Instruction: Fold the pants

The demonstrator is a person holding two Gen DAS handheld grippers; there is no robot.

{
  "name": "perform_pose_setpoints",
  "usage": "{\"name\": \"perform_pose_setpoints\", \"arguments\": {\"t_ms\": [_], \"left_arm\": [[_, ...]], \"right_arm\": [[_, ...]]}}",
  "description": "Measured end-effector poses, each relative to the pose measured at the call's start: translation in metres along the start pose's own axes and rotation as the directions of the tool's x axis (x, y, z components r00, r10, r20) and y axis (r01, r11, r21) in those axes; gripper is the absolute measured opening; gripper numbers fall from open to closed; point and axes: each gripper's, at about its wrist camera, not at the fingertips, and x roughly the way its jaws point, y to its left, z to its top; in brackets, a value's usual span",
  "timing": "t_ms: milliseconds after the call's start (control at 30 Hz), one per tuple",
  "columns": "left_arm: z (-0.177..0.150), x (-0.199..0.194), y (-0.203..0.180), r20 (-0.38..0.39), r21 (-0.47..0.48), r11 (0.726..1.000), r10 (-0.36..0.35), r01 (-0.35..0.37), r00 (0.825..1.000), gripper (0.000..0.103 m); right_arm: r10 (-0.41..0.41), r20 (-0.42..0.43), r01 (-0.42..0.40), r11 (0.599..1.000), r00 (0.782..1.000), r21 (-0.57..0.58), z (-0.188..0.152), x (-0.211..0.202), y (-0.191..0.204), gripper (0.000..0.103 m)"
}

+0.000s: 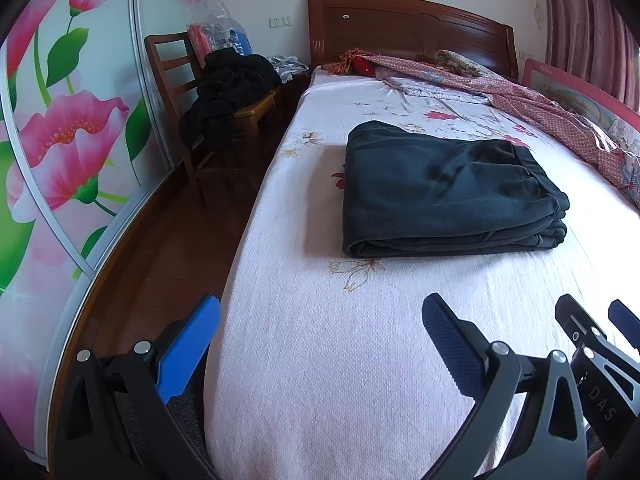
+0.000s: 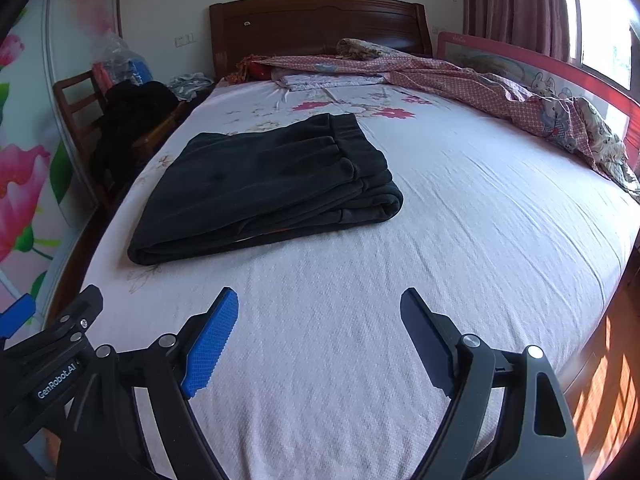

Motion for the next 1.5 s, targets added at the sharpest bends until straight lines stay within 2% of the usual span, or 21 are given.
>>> {"name": "perform_pose_setpoints", "arguments": {"t_ms": [467,567,633,700,833,900,1000,1033,1100,1167,1200,1267,1367,1500], "left_arm": [[-0.001,0.001,-0.001,-0.005,0.003,1.000,-0.003,0.003,1.000,0.101],[0.000,0.001,0.000,-0.015,-0.006,1.000,-0.023,0.023,1.000,0.101],[0.004,0.003,0.001,-0.050,-0.020,0.997,-0.082,0.081,0.995,0.101],[0.009,0.004,0.002,-0.079,-0.026,0.994,-0.108,0.106,0.991,0.101],[0.016,-0.009,0.006,-0.030,-0.033,0.978,-0.206,0.205,0.978,0.101],[0.019,-0.013,0.008,-0.009,-0.041,0.974,-0.224,0.224,0.974,0.101],[0.022,-0.009,0.011,-0.051,-0.065,0.965,-0.256,0.252,0.965,0.101],[0.022,-0.007,0.010,-0.061,-0.059,0.966,-0.254,0.250,0.965,0.101],[0.021,-0.009,0.006,-0.058,-0.022,0.978,-0.207,0.206,0.977,0.101],[0.020,-0.014,-0.001,-0.030,0.044,0.994,-0.102,0.103,0.994,0.101],[0.019,-0.018,-0.004,-0.011,0.076,0.995,-0.069,0.069,0.998,0.101],[0.018,-0.022,-0.004,-0.005,0.088,0.991,-0.105,0.105,0.994,0.101],[0.019,-0.024,-0.005,-0.031,0.102,0.988,-0.113,0.116,0.993,0.101],[0.018,-0.026,-0.002,-0.012,0.093,0.993,-0.066,0.067,0.998,0.101]], "right_arm": [[0.007,-0.001,-0.007,1.000,1.000,-0.004,0.001,0.001,0.001,0.082],[0.015,-0.004,-0.015,1.000,1.000,0.009,0.001,-0.001,0.000,0.082],[0.039,-0.010,-0.038,0.999,0.999,0.021,0.002,-0.001,-0.002,0.087],[0.036,-0.016,-0.035,0.999,0.999,0.032,0.001,-0.001,-0.004,0.087],[0.036,-0.029,-0.034,0.998,0.999,0.055,0.001,0.000,-0.009,0.087],[0.034,-0.040,-0.031,0.998,0.999,0.061,-0.001,0.002,-0.011,0.087],[0.032,-0.050,-0.030,0.998,0.998,0.054,-0.004,0.002,-0.011,0.087],[0.031,-0.052,-0.029,0.998,0.998,0.047,-0.004,0.002,-0.011,0.087],[0.029,-0.057,-0.027,0.999,0.998,0.038,-0.006,0.002,-0.011,0.087],[0.033,-0.067,-0.031,0.999,0.997,0.038,-0.008,0.003,-0.012,0.087],[0.033,-0.070,-0.030,0.999,0.997,0.039,-0.008,0.003,-0.012,0.087],[0.035,-0.074,-0.032,0.999,0.997,0.038,-0.008,0.004,-0.012,0.087],[0.036,-0.075,-0.033,0.999,0.997,0.034,-0.008,0.004,-0.011,0.087],[0.038,-0.078,-0.036,0.999,0.996,0.034,-0.008,0.005,-0.012,0.087]]}}
